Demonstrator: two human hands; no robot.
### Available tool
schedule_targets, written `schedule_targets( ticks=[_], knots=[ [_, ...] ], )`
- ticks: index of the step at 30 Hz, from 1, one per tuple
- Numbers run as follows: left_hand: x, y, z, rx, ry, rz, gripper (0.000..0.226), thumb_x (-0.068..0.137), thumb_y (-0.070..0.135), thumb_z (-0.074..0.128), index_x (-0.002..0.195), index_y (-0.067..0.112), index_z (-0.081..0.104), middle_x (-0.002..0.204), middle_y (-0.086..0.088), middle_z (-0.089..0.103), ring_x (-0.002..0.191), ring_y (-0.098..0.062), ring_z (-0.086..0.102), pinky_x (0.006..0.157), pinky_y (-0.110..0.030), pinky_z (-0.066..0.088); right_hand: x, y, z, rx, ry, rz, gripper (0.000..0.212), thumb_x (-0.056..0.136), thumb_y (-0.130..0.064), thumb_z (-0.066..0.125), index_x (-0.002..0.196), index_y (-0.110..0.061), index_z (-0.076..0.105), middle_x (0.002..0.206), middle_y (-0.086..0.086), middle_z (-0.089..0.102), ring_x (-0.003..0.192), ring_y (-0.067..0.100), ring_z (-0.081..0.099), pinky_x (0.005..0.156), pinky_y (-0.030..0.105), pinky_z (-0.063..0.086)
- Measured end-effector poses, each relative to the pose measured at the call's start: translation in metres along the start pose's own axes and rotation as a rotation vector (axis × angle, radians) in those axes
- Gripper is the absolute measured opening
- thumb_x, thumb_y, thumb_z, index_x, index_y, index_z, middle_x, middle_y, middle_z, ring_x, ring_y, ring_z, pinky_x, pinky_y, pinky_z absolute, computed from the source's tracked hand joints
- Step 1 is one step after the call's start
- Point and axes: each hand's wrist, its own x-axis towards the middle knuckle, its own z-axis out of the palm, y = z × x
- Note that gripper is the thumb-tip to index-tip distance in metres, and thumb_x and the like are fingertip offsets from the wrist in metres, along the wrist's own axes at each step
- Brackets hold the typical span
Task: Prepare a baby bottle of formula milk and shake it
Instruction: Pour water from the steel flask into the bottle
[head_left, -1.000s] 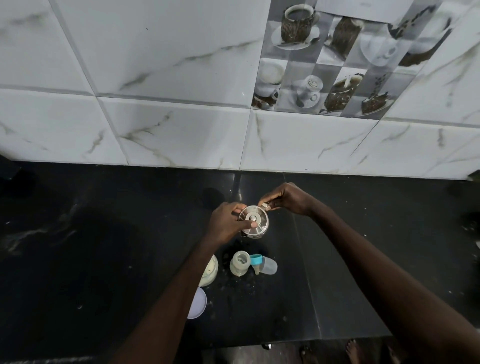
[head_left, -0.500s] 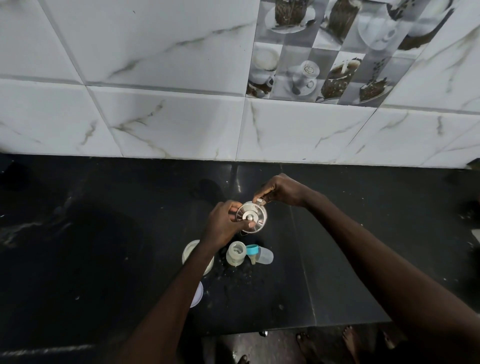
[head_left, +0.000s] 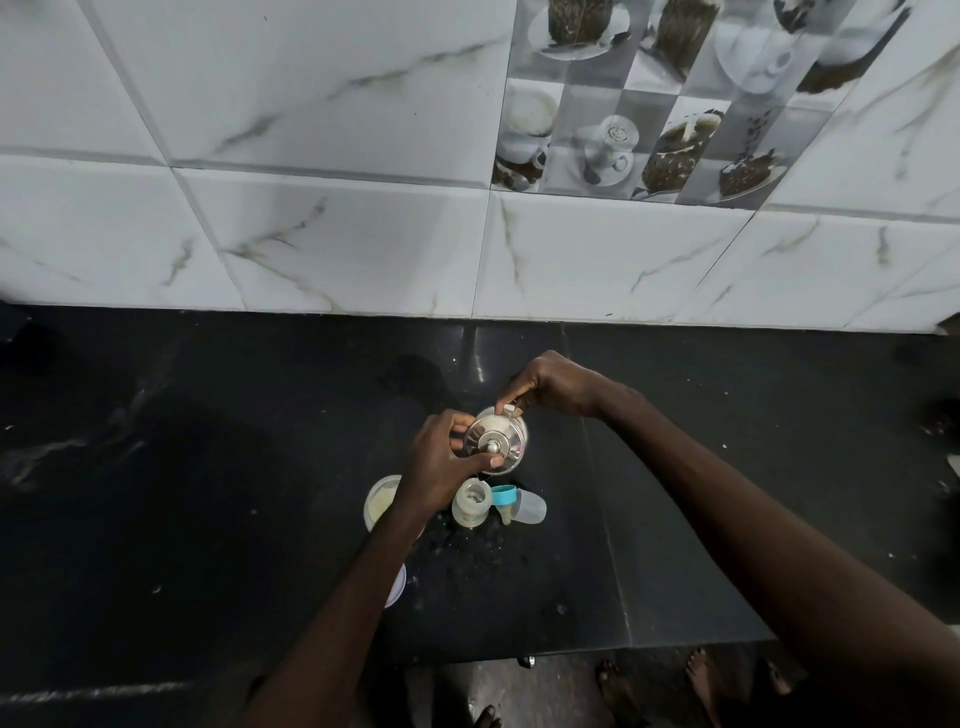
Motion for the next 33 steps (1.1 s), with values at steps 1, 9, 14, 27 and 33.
schedule_targets(
  ticks=[1, 9, 14, 27, 33],
  knots=[
    [-0.002, 0.000, 0.000, -0.001, 0.002, 0.000, 0.061, 0.066, 0.026, 0.095, 0.117, 0.020, 0.062, 0.118, 0.002, 0.061, 0.097, -0.007, 0.067, 0.075, -0.018, 0.055, 0.000, -0.002, 0.000, 0.000, -0.002, -0.007, 0.036, 0.081, 0.003, 0.080, 0.111, -0.017, 0.081, 0.111, -0.004, 0.079, 0.101, 0.008, 0.074, 0.086, 0.019, 0.057],
    [-0.007, -0.005, -0.002, 0.023, 0.006, 0.013, 0.061, 0.066, 0.025, 0.096, 0.116, 0.021, 0.061, 0.120, 0.002, 0.062, 0.099, -0.008, 0.067, 0.076, -0.017, 0.055, 0.000, -0.011, 0.003, 0.003, -0.011, -0.035, 0.035, 0.081, 0.004, 0.079, 0.112, -0.014, 0.080, 0.111, 0.001, 0.079, 0.100, 0.011, 0.075, 0.085, 0.010, 0.052],
    [-0.012, -0.003, -0.004, 0.033, -0.001, 0.017, 0.061, 0.065, 0.024, 0.096, 0.113, 0.023, 0.060, 0.118, 0.004, 0.062, 0.097, -0.004, 0.065, 0.068, -0.007, 0.051, 0.001, -0.015, 0.005, -0.004, -0.011, -0.066, 0.035, 0.082, 0.004, 0.079, 0.112, -0.013, 0.080, 0.111, 0.002, 0.079, 0.101, 0.011, 0.075, 0.088, 0.020, 0.058],
    [-0.017, -0.007, -0.007, 0.036, 0.005, 0.050, 0.060, 0.064, 0.024, 0.096, 0.111, 0.023, 0.059, 0.119, 0.002, 0.061, 0.100, -0.011, 0.068, 0.074, -0.015, 0.052, 0.007, -0.030, 0.001, -0.097, -0.021, -0.098, 0.037, 0.081, 0.005, 0.077, 0.111, -0.015, 0.081, 0.112, 0.001, 0.079, 0.102, 0.013, 0.075, 0.088, 0.026, 0.059],
    [-0.017, -0.008, -0.008, 0.028, -0.002, 0.062, 0.059, 0.064, 0.023, 0.097, 0.108, 0.023, 0.058, 0.118, 0.002, 0.061, 0.100, -0.013, 0.068, 0.079, -0.024, 0.059, 0.007, -0.035, 0.000, -0.125, -0.043, -0.089, 0.034, 0.082, 0.003, 0.077, 0.111, -0.014, 0.080, 0.112, 0.003, 0.078, 0.102, 0.015, 0.075, 0.088, 0.030, 0.061]
  ],
)
